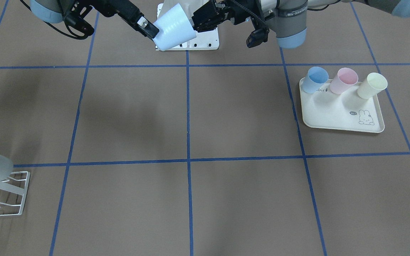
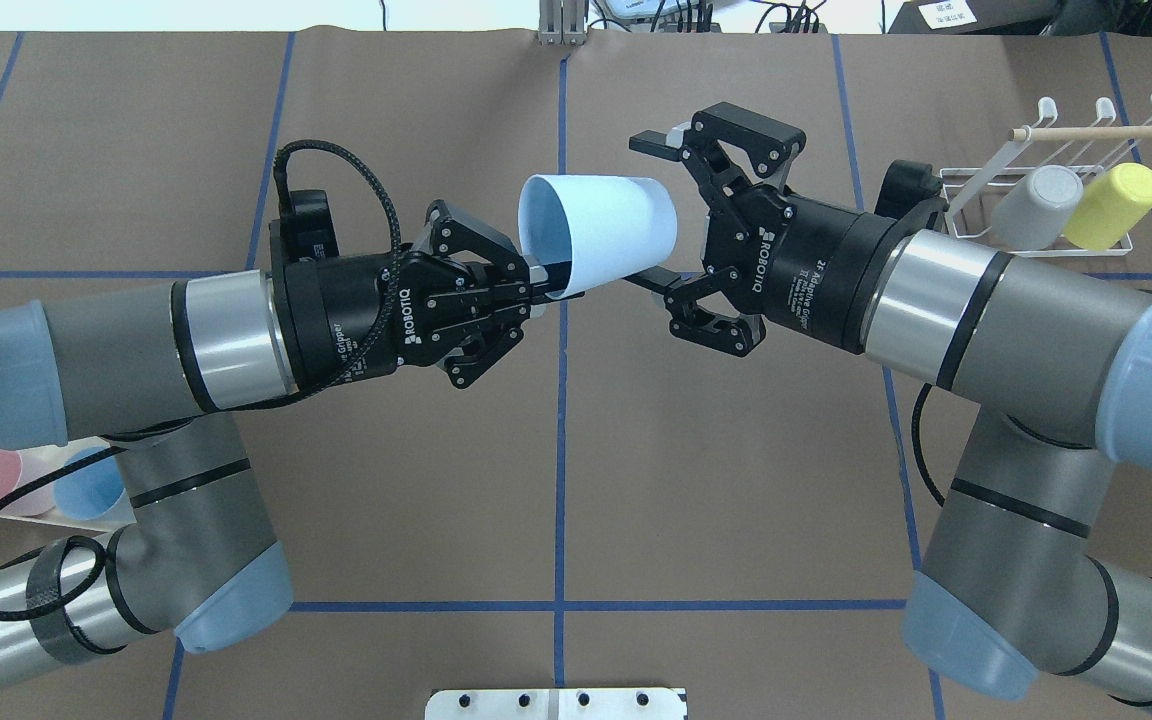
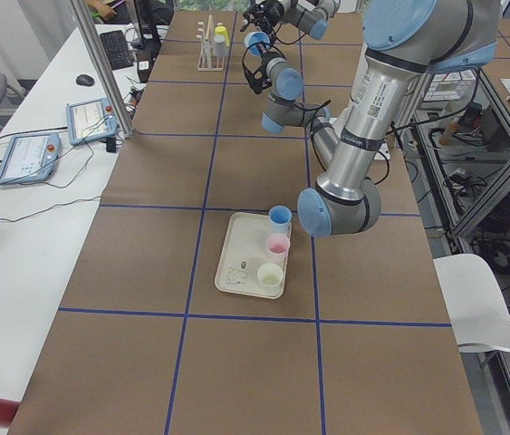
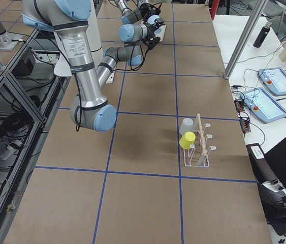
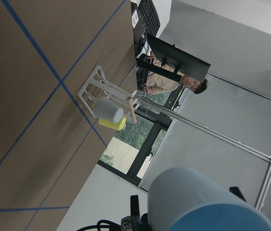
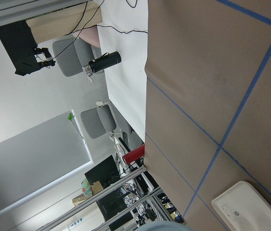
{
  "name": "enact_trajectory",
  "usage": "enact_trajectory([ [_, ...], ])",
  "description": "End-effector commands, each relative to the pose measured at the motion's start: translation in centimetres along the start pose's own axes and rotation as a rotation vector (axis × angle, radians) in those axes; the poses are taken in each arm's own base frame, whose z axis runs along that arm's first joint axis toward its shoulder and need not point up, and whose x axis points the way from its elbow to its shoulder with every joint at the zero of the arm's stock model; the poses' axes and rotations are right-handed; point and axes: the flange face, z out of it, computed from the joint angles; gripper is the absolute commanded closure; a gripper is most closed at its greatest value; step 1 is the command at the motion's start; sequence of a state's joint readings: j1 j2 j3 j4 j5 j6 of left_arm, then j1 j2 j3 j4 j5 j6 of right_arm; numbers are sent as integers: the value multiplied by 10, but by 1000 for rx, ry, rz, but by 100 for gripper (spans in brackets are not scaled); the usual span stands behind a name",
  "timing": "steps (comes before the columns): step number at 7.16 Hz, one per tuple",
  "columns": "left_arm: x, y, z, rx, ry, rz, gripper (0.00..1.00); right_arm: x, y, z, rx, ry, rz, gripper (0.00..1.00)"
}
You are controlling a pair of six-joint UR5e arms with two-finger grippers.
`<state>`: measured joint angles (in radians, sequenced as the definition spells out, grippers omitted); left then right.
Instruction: Transfer IKEA cup to right arm and place on rack
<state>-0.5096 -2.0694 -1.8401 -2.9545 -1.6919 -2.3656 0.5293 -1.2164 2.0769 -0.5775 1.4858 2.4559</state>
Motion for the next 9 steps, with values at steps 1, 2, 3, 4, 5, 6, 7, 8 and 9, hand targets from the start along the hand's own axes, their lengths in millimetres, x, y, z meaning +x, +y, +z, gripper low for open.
enact_trajectory([
  [1,-1,4,0,-10,2,-2,100,1,4,-1,-9,1,2,14],
  [2,-1,4,0,-10,2,-2,100,1,6,-2,-14,1,0,32],
  [3,-1,4,0,-10,2,-2,100,1,9,-5,-21,1,-4,55],
  [4,-1,3,-1,-9,3,-2,80,4,12,-5,-28,6,-41,77],
  [5,-1,2,-1,-5,3,-2,27,4,12,-5,-28,4,-56,88],
  [6,-1,2,-1,-3,5,-2,1,2,14,-7,-31,1,-59,93],
  [7,5,-1,-4,2,15,11,0,0,13,-10,-27,-8,-91,94],
  [8,12,-7,-7,20,25,29,0,-10,-4,-18,15,-24,-180,94],
  [9,25,-24,-12,62,32,52,0,-8,-43,-34,106,1,-349,94],
])
